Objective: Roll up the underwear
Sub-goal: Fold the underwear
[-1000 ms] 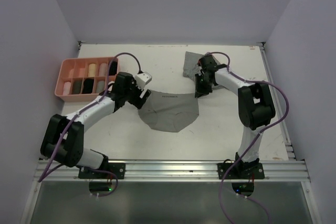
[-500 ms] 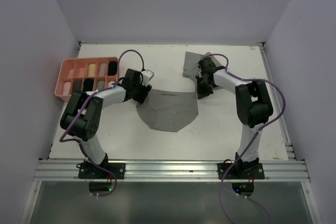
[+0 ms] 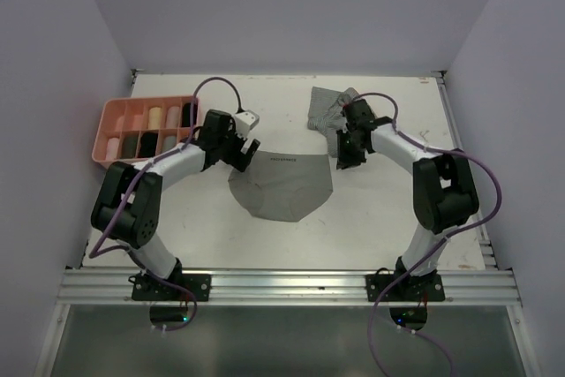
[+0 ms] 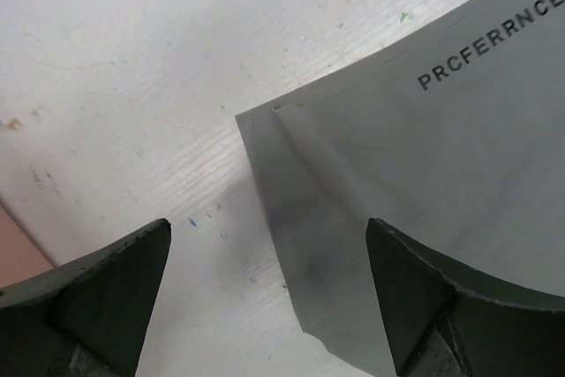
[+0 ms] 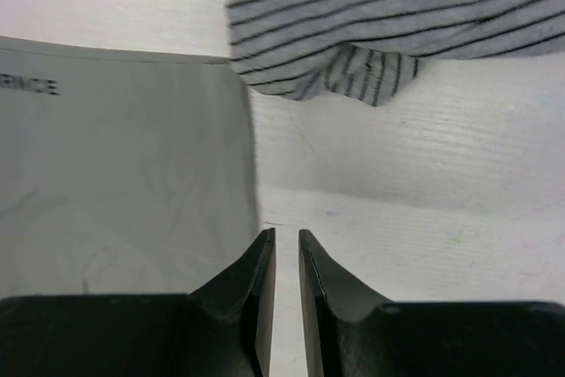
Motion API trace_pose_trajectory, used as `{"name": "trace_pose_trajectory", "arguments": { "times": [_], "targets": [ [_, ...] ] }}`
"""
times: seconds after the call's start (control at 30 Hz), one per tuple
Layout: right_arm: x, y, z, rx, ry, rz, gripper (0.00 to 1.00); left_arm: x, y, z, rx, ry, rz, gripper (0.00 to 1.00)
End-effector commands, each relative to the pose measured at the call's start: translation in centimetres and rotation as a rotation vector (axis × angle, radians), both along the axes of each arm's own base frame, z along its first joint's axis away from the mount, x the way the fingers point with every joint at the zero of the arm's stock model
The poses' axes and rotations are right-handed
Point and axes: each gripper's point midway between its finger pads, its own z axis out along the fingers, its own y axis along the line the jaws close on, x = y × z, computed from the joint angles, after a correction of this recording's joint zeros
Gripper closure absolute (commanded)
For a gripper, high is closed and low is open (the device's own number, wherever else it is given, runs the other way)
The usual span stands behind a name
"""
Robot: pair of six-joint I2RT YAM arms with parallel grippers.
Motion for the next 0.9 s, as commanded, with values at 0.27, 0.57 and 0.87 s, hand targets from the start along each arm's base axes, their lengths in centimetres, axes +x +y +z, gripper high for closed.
{"name": "trace_pose_trajectory", "arguments": {
  "times": [0.27, 0.57, 0.87],
  "targets": [
    [3.9, 7.0, 3.5, 0.346, -0.057, 0.027, 1.00, -7.2, -4.8, 5.7, -0.256, 0.067, -0.404, 0.18],
    [3.6, 7.9, -1.0, 0.422, 0.031, -0.099, 1.00, -7.7, -6.3, 2.9, -0.421, 0.189, -0.314, 0.20],
    [0.8, 2.7, -3.3, 0.399, 0.084, -0.254, 1.00, -7.7, -1.7, -2.9, -0.378, 0.377, -0.140, 0.22]
  ]
}}
